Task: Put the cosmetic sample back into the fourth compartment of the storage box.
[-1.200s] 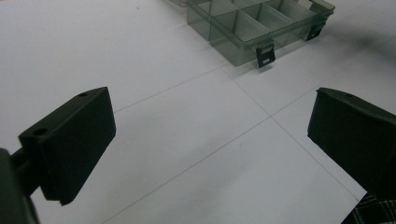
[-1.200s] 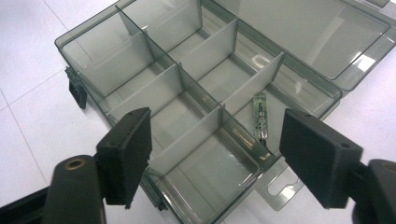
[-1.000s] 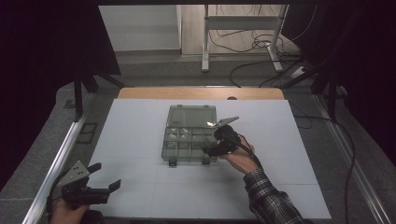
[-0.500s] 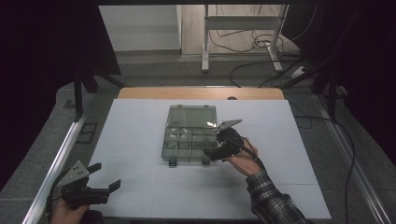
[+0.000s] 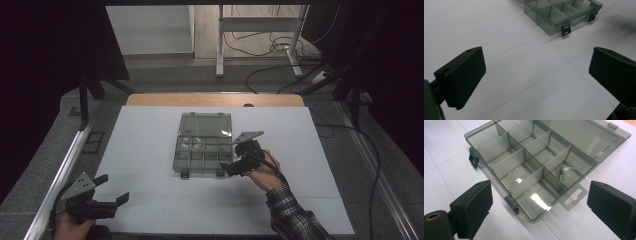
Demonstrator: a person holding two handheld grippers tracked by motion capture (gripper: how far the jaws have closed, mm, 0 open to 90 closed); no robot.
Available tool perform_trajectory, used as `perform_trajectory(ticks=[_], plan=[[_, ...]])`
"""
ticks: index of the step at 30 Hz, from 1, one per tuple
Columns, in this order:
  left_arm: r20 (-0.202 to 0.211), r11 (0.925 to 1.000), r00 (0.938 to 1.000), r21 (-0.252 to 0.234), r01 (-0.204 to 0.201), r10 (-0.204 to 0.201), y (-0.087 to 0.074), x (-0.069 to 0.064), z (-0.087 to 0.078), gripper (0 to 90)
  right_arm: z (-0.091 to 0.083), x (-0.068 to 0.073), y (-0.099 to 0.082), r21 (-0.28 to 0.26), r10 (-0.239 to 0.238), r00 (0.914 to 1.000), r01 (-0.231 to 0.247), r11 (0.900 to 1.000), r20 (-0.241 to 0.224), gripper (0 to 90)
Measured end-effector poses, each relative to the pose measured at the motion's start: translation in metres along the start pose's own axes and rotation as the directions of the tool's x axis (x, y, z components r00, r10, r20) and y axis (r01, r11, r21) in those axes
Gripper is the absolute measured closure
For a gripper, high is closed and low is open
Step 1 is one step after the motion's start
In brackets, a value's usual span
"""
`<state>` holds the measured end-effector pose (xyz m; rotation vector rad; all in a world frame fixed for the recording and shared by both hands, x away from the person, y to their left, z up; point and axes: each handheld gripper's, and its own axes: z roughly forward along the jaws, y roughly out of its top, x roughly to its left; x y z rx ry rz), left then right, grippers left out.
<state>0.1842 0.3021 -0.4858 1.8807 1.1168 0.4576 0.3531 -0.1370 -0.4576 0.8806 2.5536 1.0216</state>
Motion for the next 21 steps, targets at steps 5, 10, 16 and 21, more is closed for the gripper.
perform_trajectory(ticks=[5, 10, 16, 21], plan=[[0.002, 1.0000, 1.0000, -0.001, 0.001, -0.001, 0.000, 0.000, 0.000, 1.4, -0.003, 0.000, -0.005, 0.015, 0.007, 1.0000, -0.007, 0.9999, 0.002, 4.2], [0.002, 1.0000, 1.0000, -0.001, 0.001, -0.001, 0.000, 0.000, 0.000, 1.4, -0.005, 0.000, -0.010, 0.034, 0.012, 0.9999, -0.013, 0.9994, 0.006, 3.7], [0.003, 1.0000, 1.0000, -0.002, 0.002, -0.002, 0.000, 0.001, 0.000, 1.4, -0.010, -0.001, -0.014, 0.015, 0.014, 0.9999, -0.014, 0.9998, -0.004, 3.6], [0.003, 1.0000, 1.0000, -0.002, 0.001, -0.001, 0.000, 0.000, 0.000, 1.4, -0.015, 0.000, -0.017, -0.003, 0.004, 1.0000, -0.004, 1.0000, 0.001, 2.0]])
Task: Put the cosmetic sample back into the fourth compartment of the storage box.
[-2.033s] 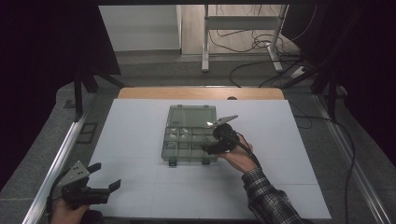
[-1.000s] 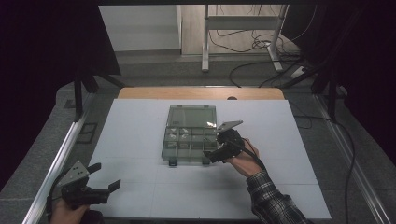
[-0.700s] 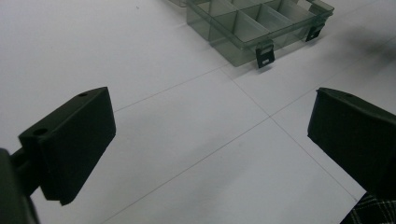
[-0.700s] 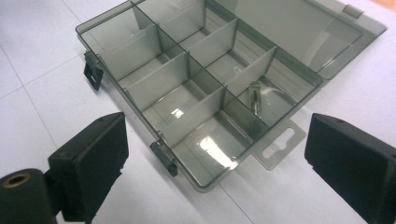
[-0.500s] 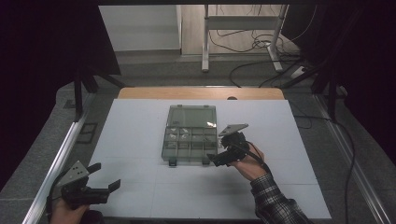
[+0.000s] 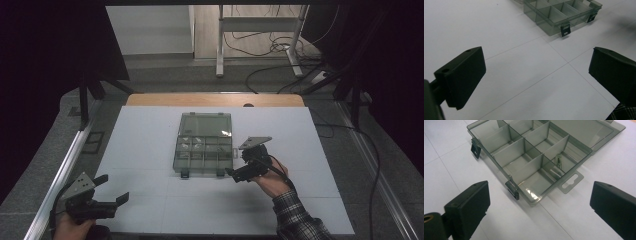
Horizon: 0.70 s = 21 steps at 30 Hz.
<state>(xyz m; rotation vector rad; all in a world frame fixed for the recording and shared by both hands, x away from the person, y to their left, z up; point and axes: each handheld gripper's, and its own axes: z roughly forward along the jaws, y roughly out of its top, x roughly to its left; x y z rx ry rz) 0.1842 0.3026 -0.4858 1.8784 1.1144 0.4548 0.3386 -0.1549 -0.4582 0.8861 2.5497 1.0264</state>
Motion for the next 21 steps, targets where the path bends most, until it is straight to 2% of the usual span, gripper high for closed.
perform_trajectory(ticks=[4, 7, 11, 21], plan=[[0.000, 1.0000, 1.0000, 0.000, 0.000, 0.000, 0.000, 0.000, 0.000, 1.4, -0.004, 0.001, -0.003, 0.007, 0.002, 1.0000, -0.002, 1.0000, -0.006, 0.7], [-0.001, 1.0000, 1.0000, 0.000, -0.001, 0.001, 0.000, 0.000, 0.000, 1.4, -0.007, 0.001, -0.005, 0.013, 0.015, 0.9995, -0.014, 0.9998, -0.029, 1.1], [0.000, 1.0000, 1.0000, 0.000, 0.000, 0.000, 0.000, 0.000, 0.000, 1.3, -0.012, 0.000, -0.010, -0.007, 0.015, 0.9993, -0.016, 0.9999, -0.034, 1.2], [0.002, 1.0000, 1.0000, -0.001, 0.004, -0.004, 0.000, 0.000, 0.000, 1.4, -0.026, -0.003, -0.025, -0.026, 0.028, 0.9996, -0.029, 0.9993, -0.005, 1.1]])
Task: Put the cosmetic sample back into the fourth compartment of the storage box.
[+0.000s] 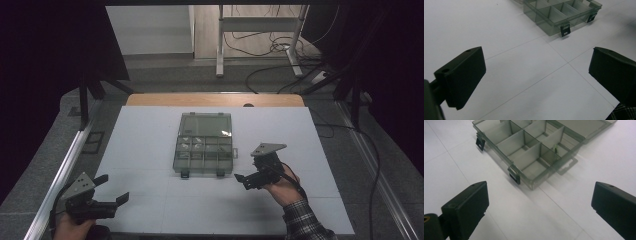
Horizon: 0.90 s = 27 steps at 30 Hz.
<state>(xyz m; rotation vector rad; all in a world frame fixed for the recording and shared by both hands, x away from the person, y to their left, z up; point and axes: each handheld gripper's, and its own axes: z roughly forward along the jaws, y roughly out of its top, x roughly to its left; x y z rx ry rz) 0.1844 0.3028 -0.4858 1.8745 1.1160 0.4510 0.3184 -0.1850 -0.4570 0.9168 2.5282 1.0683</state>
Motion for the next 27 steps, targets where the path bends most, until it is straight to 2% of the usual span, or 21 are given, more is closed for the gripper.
perform_trajectory(ticks=[27], plan=[[0.001, 1.0000, 1.0000, -0.001, 0.005, -0.005, 0.000, 0.001, 0.000, 1.4, -0.044, -0.003, -0.040, -0.045, 0.041, 0.9970, -0.038, 0.9982, 0.066, 1.4]])
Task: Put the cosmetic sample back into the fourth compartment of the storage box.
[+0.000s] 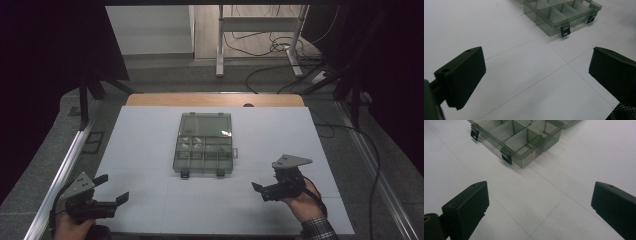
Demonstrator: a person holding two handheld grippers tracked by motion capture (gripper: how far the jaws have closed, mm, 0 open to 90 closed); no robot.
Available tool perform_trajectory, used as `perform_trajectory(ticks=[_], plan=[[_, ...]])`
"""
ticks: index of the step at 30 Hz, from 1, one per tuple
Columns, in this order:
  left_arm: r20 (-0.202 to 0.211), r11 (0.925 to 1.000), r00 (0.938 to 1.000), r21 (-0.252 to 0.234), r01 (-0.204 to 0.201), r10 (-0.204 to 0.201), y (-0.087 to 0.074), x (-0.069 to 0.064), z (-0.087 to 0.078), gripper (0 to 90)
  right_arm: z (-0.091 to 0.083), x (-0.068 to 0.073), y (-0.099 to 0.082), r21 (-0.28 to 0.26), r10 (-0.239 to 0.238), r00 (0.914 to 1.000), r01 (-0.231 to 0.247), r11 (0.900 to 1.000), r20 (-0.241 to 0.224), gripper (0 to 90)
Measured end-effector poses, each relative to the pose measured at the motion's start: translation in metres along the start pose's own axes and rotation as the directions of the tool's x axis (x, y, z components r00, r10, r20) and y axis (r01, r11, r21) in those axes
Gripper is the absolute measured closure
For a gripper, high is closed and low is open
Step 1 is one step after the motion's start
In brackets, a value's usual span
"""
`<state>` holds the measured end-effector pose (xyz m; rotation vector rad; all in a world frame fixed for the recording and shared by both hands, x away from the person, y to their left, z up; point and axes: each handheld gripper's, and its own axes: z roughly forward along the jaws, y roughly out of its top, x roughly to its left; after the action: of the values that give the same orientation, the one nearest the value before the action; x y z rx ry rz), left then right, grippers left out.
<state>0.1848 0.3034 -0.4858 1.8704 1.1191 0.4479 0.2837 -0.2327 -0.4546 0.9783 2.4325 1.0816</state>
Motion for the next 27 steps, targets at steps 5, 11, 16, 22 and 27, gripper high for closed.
perform_trajectory(ticks=[5, 11, 16, 22, 27], plan=[[0.000, 1.0000, 1.0000, 0.000, 0.000, 0.000, 0.000, 0.000, 0.000, 1.4, -0.006, -0.003, -0.007, 0.001, 0.013, 0.9998, -0.013, 0.9999, 0.016, 1.4], [0.002, 1.0000, 1.0000, -0.001, 0.004, -0.004, 0.000, 0.000, 0.000, 1.4, -0.014, -0.004, -0.014, -0.007, 0.026, 0.9992, -0.026, 0.9996, 0.029, 1.4], [0.001, 1.0000, 1.0000, -0.001, 0.005, -0.005, 0.000, 0.000, 0.000, 1.4, -0.019, -0.005, -0.020, -0.009, 0.035, 0.9986, -0.034, 0.9994, 0.039, 1.4], [0.002, 1.0000, 1.0000, -0.004, 0.007, -0.007, 0.000, 0.001, 0.000, 1.4, -0.026, -0.006, -0.025, -0.023, 0.054, 0.9973, -0.053, 0.9983, 0.050, 1.0], [0.002, 1.0000, 1.0000, -0.003, 0.006, -0.006, 0.000, 0.001, 0.000, 1.4, -0.032, -0.009, -0.033, -0.029, 0.080, 0.9934, -0.078, 0.9965, 0.082, 0.3]])
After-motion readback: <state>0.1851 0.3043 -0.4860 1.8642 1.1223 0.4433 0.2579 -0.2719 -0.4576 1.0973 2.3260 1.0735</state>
